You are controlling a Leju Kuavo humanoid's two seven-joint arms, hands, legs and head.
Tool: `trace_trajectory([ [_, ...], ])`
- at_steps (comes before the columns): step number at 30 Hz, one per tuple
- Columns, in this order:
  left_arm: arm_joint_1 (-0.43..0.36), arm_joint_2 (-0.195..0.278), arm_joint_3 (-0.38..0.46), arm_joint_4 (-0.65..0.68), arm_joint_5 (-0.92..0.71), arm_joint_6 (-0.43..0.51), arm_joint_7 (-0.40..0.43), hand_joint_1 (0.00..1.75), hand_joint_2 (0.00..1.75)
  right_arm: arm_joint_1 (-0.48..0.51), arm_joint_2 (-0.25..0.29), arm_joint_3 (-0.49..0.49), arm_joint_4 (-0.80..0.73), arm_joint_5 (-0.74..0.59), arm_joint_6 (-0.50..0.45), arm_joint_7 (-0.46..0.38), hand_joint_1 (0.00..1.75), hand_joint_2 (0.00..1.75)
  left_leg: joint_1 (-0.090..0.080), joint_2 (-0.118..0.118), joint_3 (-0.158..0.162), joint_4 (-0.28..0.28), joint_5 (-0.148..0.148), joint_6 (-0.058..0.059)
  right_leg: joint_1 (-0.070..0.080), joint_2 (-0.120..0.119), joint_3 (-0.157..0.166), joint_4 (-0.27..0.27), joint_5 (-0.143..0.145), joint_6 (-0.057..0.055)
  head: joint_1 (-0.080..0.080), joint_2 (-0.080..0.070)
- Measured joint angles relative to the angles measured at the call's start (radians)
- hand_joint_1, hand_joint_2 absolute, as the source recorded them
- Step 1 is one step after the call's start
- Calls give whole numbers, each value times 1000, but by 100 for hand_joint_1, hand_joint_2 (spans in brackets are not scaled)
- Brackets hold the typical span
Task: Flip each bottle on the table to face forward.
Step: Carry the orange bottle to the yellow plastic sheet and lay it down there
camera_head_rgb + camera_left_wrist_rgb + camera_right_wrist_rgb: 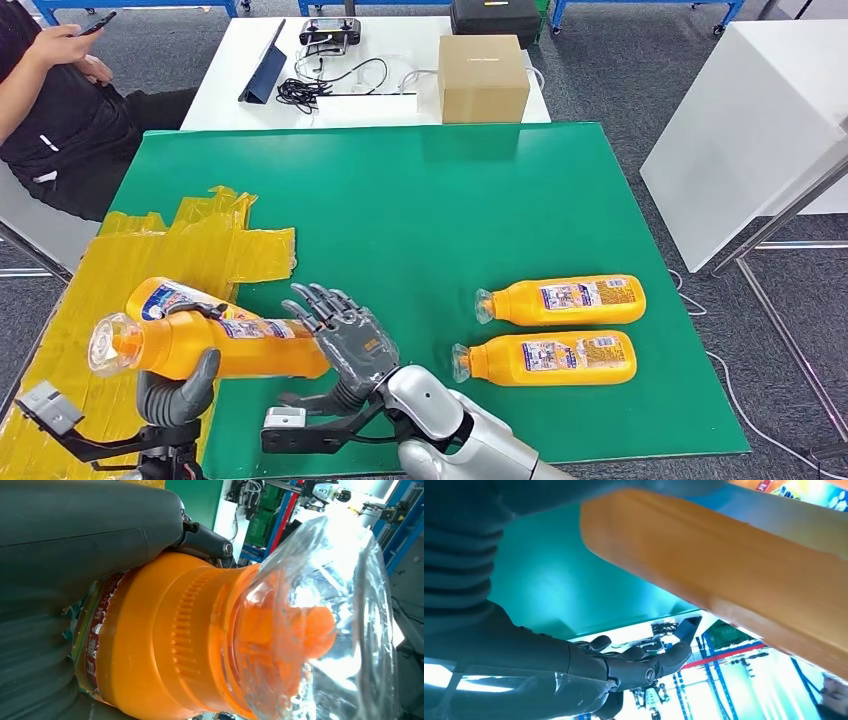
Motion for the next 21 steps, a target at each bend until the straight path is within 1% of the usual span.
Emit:
trace_trajectory([
  [9, -2, 0, 4, -9, -1, 1, 0, 175, 175, 11, -11, -13, -16, 0, 0, 0, 0, 0, 0, 0, 0, 0, 0, 0, 0, 0, 0, 0, 0, 0, 0, 0],
  [11, -3, 0, 5, -10, -18, 14, -8, 175, 175, 14, -12, -15, -18, 5, -9, 0, 0, 0, 0, 0, 0, 0, 0, 0, 0, 0, 0, 0, 0, 0, 0, 0],
  [13, -6, 2, 6, -19, -66, 47, -25, 175, 175, 24, -14, -24, -23, 16, -34, -2, 0, 0, 0, 0, 0, 0, 0, 0, 0, 0, 0, 0, 0, 0, 0, 0],
  [16, -15, 14, 8, -49, -174, 122, -47, 175, 175, 53, -25, -50, -41, 32, -86, -12, 0, 0, 0, 0, 0, 0, 0, 0, 0, 0, 0, 0, 0, 0, 0, 0],
  [19, -28, 34, 9, -89, -311, 221, -69, 175, 175, 97, -42, -89, -79, 49, -134, -28, 0, 0, 0, 0, 0, 0, 0, 0, 0, 0, 0, 0, 0, 0, 0, 0],
  [21, -38, 49, 9, -118, -415, 300, -85, 175, 175, 129, -55, -122, -113, 62, -151, -35, 0, 0, 0, 0, 0, 0, 0, 0, 0, 0, 0, 0, 0, 0, 0, 0],
])
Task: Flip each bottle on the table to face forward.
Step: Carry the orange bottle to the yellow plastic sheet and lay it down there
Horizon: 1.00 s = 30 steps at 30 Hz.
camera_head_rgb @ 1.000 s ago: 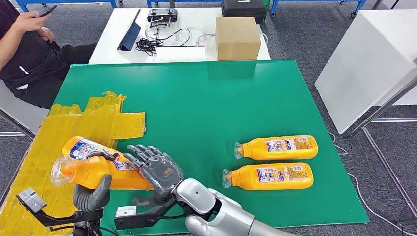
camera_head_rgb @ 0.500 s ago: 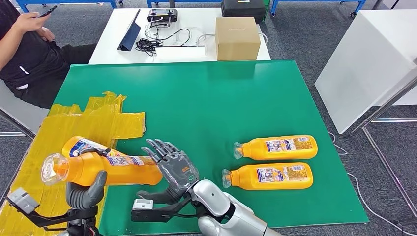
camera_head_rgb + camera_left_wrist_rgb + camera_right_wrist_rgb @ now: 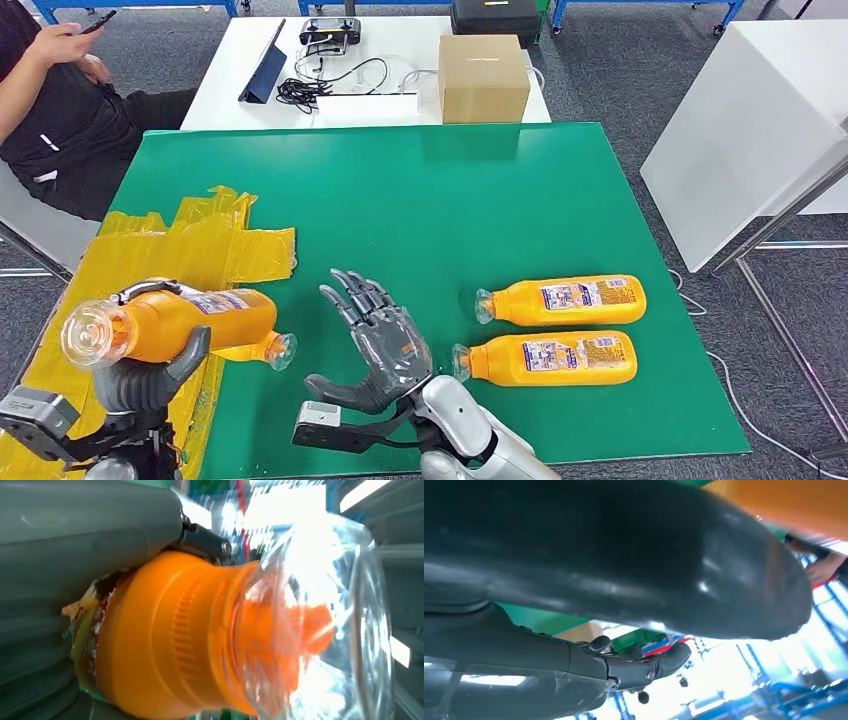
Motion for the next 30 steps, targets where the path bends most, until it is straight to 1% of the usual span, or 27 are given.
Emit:
trace_trajectory([
  [2, -16, 12, 0, -28, -140, 109, -2, 175, 175, 27, -11, -32, -34, 9, 4, -4, 0, 0, 0, 0, 0, 0, 0, 0, 0, 0, 0, 0, 0, 0, 0, 0],
  [3, -32, 18, -3, -36, -247, 191, 21, 175, 175, 36, -16, -44, -49, 11, 15, -7, 0, 0, 0, 0, 0, 0, 0, 0, 0, 0, 0, 0, 0, 0, 0, 0],
  [4, -55, 25, -11, -40, -392, 281, 69, 175, 175, 41, -20, -53, -62, 11, 29, -12, 0, 0, 0, 0, 0, 0, 0, 0, 0, 0, 0, 0, 0, 0, 0, 0],
  [5, -84, 36, -22, -38, -580, 367, 140, 175, 175, 46, -22, -59, -75, 10, 41, -17, 0, 0, 0, 0, 0, 0, 0, 0, 0, 0, 0, 0, 0, 0, 0, 0],
  [6, -116, 51, -38, -31, -800, 431, 217, 175, 175, 50, -24, -63, -90, 10, 47, -25, 0, 0, 0, -1, 1, 0, 0, 0, 0, 0, 0, 0, 0, 0, 0, 0],
  [7, -148, 70, -55, -19, -1035, 464, 288, 175, 175, 55, -25, -67, -107, 12, 45, -34, 0, 0, 0, -1, 1, 0, 1, 0, 0, 0, 1, 0, 0, 0, 0, 0],
  [8, -177, 89, -70, -3, -1260, 476, 345, 175, 175, 63, -26, -71, -127, 15, 36, -45, 0, 0, 0, -1, 2, 0, 1, 0, 0, -1, 2, 0, 0, 0, 0, 0],
  [9, -199, 107, -84, 18, -1431, 474, 385, 175, 175, 72, -28, -76, -148, 19, 21, -58, 0, 0, 0, -1, 2, 0, 1, 0, 0, 0, 2, 0, 0, 0, 0, 0],
  [10, -219, 125, -98, 41, -1542, 469, 420, 175, 175, 85, -31, -82, -173, 23, 0, -71, 0, 0, 0, 0, 2, 0, 1, 0, 0, 0, 2, 0, 1, -1, 0, 0],
  [11, -235, 140, -109, 64, -1589, 463, 450, 175, 175, 100, -35, -90, -197, 27, -23, -82, 0, 0, 0, 1, 2, 0, 1, 0, 0, 1, 1, 0, 1, -1, 1, 0],
  [14, -277, 192, -142, 126, -1549, 449, 527, 175, 175, 148, -46, -121, -265, 41, -74, -104, 0, 0, 0, 2, 2, 0, 1, 0, 0, 2, 0, 0, 2, -3, 1, 0],
  [17, -310, 249, -188, 176, -1509, 435, 593, 175, 175, 180, -54, -147, -309, 54, -85, -112, 0, 0, 0, 2, 1, 0, 1, 0, 0, 2, 0, 0, 2, -3, 1, 0],
  [20, -329, 291, -224, 209, -1503, 428, 621, 175, 175, 198, -60, -163, -334, 60, -85, -113, 0, 0, 0, 3, 1, 0, 1, 0, 0, 2, -1, 0, 2, -3, 1, 0],
  [22, -346, 320, -256, 226, -1503, 409, 667, 175, 175, 202, -61, -168, -340, 62, -81, -114, 0, 0, 0, 3, 1, 0, 1, 0, 0, 2, -1, 0, 2, -3, 1, 0],
  [24, -376, 362, -313, 252, -1502, 374, 752, 175, 175, 203, -61, -170, -340, 64, -69, -115, 0, 0, 1, 3, 1, 0, 1, 0, 0, 2, -1, 0, 2, -3, 1, 0],
  [26, -407, 405, -388, 288, -1502, 337, 826, 175, 175, 203, -60, -172, -340, 64, -52, -116, 0, 0, 1, 3, 1, 0, 1, 0, 0, 2, 0, 0, 2, -3, 1, 0],
  [28, -426, 439, -460, 332, -1502, 310, 853, 175, 175, 203, -59, -172, -340, 64, -36, -115, 0, 0, 0, 3, 1, 0, 1, 0, 0, 2, 0, 0, 2, -3, 1, 0],
  [30, -431, 457, -513, 382, -1502, 295, 848, 175, 175, 203, -56, -173, -340, 64, -24, -113, 0, 0, 0, 4, 1, 0, 1, 0, 0, 3, 0, 0, 2, -3, 1, 0],
])
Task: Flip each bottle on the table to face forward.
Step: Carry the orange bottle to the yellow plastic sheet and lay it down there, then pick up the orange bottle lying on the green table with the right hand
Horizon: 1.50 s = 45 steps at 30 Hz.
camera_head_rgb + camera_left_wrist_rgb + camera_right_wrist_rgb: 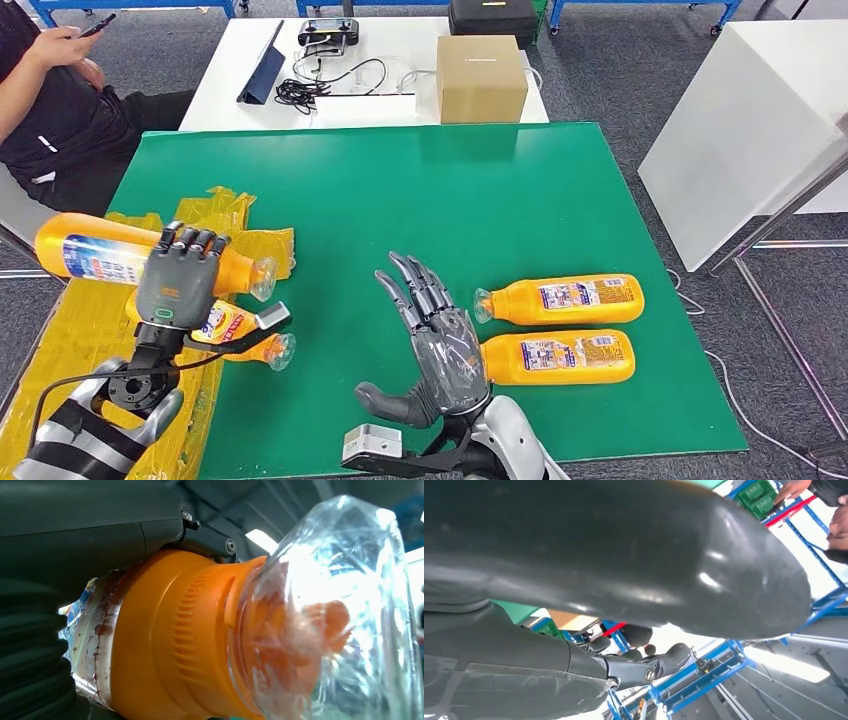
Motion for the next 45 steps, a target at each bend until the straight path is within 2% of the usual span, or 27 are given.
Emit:
trace_trajectory([
  [6, 6, 3, -29, 136, 0, -22, -94, 175, 175, -1, 4, -2, 0, -2, 23, 2, 0, 0, 0, -1, -1, 0, 0, 0, 0, 0, -1, 0, 0, 0, 0, 0],
  [11, -40, -37, 13, 244, 0, -43, -182, 175, 175, -8, 6, -1, 1, -8, 37, -2, 0, 0, 0, -2, 1, 0, 0, 0, 0, 0, 1, 0, 0, 0, 0, 0],
  [16, -102, -74, 58, 369, 1, -37, -215, 175, 175, -18, 6, 2, 1, -14, 37, -7, 0, 0, 0, -1, 7, 0, 0, 0, 0, 0, 7, 0, 0, 0, 0, 0],
  [21, -133, -103, 116, 453, 4, -17, -247, 175, 175, -21, 6, 6, 4, -21, 35, -7, 0, 0, 0, -1, 9, 0, 0, 0, 1, 0, 9, 0, 0, 0, 0, 0],
  [22, -136, -107, 125, 464, 4, -16, -250, 155, 175, -22, 6, 7, 5, -21, 35, -7, 0, 0, 0, -1, 9, 0, 0, 0, 1, 0, 9, 0, 0, 0, 0, 0],
  [23, -139, -111, 132, 473, 4, -15, -251, 111, 175, -22, 6, 8, 6, -21, 35, -7, 0, 0, 0, -1, 9, 0, 0, 0, 1, 0, 9, 0, 0, 0, 0, 0],
  [25, -138, -116, 143, 488, 3, -9, -255, 24, 87, -23, 6, 9, 8, -22, 35, -8, 0, 0, 1, -1, 9, 0, 0, -1, 1, 0, 8, 0, 0, 0, 0, 0],
  [26, -133, -117, 149, 495, 3, -1, -260, 0, 44, -24, 6, 9, 8, -23, 35, -7, 0, 0, 1, 0, 8, 0, 0, -1, 1, 0, 8, 0, 0, 0, 0, 0],
  [27, -125, -120, 156, 500, 5, 13, -266, 0, 0, -24, 6, 10, 9, -24, 35, -7, 0, 0, 1, 0, 8, 0, 0, -1, 1, 0, 7, 0, 0, 0, 0, 0],
  [32, -82, -136, 204, 501, 13, 73, -303, 0, 0, -25, 6, 10, 12, -30, 34, -7, 0, 0, 0, -1, 4, 0, 1, -1, 0, 0, 4, 0, 0, 0, 0, 0],
  [45, -58, -157, 252, 496, 14, 78, -313, 0, 0, -25, 6, 12, 19, -32, 34, -6, 0, 0, 0, -1, 2, 0, 1, -1, 0, 0, 2, 0, 0, 0, 0, 0],
])
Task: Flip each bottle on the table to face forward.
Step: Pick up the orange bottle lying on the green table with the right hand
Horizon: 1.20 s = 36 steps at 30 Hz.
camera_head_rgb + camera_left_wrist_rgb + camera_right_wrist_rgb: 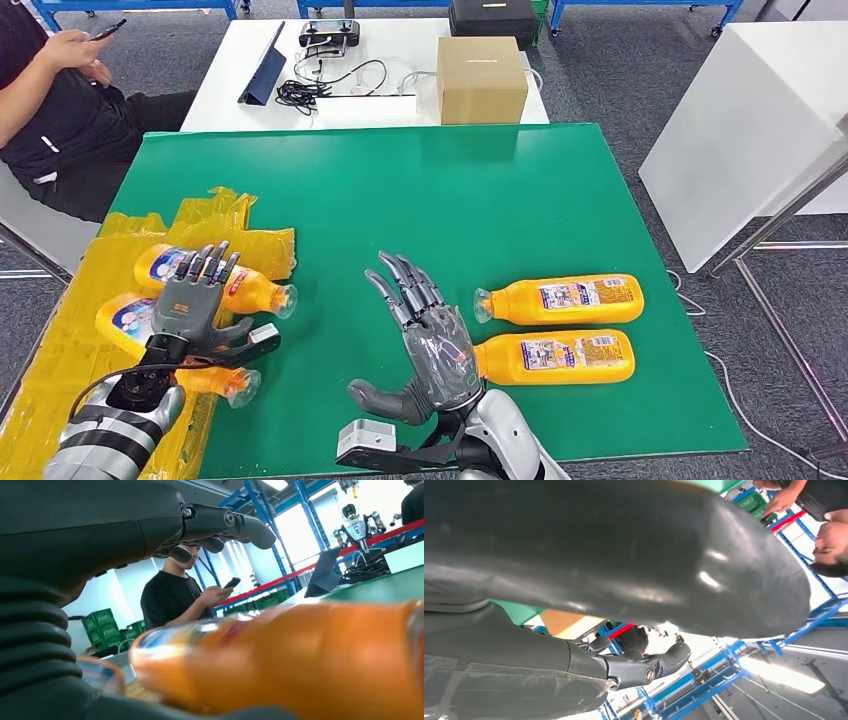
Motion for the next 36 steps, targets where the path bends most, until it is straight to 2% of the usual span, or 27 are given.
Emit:
trace_trajectory([
  [10, 8, -7, 11, -12, 2, 21, -12, 0, 0, 0, 0, 0, 0, -1, 0, 0, 0, 0, 0, 0, 0, 0, 0, 0, 0, 0, 0, 0, 0, 0, 0, 0],
  [14, 25, -22, 35, -50, 29, 68, -29, 0, 0, 0, 0, 1, 2, -2, -2, 2, 0, 0, 0, 0, 0, 0, 0, 0, 0, 0, 0, 0, 0, 0, 0, 0],
  [17, 48, -37, 58, -99, 83, 139, -68, 0, 0, 0, -1, 2, 5, -2, -6, 6, 0, 0, 0, 0, 0, 0, 0, 0, 0, 0, 0, 0, 0, 0, 0, 0],
  [19, 70, -56, 80, -149, 162, 177, -137, 0, 0, 0, -3, 3, 9, 0, -14, 8, 0, 0, 0, 0, 0, 0, 0, 0, 0, 0, -1, 0, 0, 0, 0, 0],
  [20, 85, -70, 96, -181, 229, 184, -200, 0, 0, 1, -4, 3, 10, 3, -21, 10, 0, 0, 0, 0, -1, 0, 0, 0, 0, 0, -1, 0, 0, 0, 0, 0],
  [22, 119, -111, 136, -271, 468, 160, -378, 0, 0, 7, -7, 2, 14, 16, -48, 14, 0, 0, 0, 0, -1, 0, 0, 0, 0, 0, -1, 0, 0, 0, 0, 0],
  [23, 142, -135, 155, -336, 652, 121, -459, 0, 0, 16, -10, 0, 15, 28, -71, 15, 0, 0, 0, 0, -1, 0, 0, 0, 0, 0, -2, 0, 0, 0, 0, 0],
  [25, 196, -187, 176, -492, 1102, 11, -550, 0, 0, 50, -18, -16, 12, 59, -133, 15, 0, 87, -1, 0, -2, 0, -1, 1, -1, 0, -2, 0, 0, 0, 0, 0],
  [27, 254, -227, 179, -638, 1514, -72, -578, 0, 0, 96, -27, -43, 2, 88, -179, 12, 0, 175, -2, 1, -2, 0, -2, 1, -1, 0, -2, -1, 0, 0, 0, 0],
  [29, 304, -251, 181, -740, 1756, -109, -605, 0, 0, 134, -35, -71, -14, 109, -191, 11, 0, 175, -2, 2, -2, 0, -2, 1, -1, 0, -3, -1, 0, 0, 0, 0],
  [30, 327, -260, 183, -781, 1798, -125, -620, 0, 0, 150, -40, -83, -23, 119, -192, 15, 0, 175, -2, 2, -2, 0, -2, 1, -1, 0, -3, -1, 0, 0, 0, 0],
  [33, 398, -284, 187, -876, 1678, -173, -660, 0, 0, 194, -62, -116, -50, 144, -187, 43, 0, 175, -1, 0, -3, 0, -2, 1, -1, 0, -3, -1, -1, 0, 0, 0],
  [36, 469, -306, 186, -945, 1570, -201, -682, 0, 0, 243, -106, -152, -86, 154, -158, 83, 0, 175, -1, 0, -2, 0, -2, 1, -1, 0, -3, -1, -1, 0, 0, 0],
])
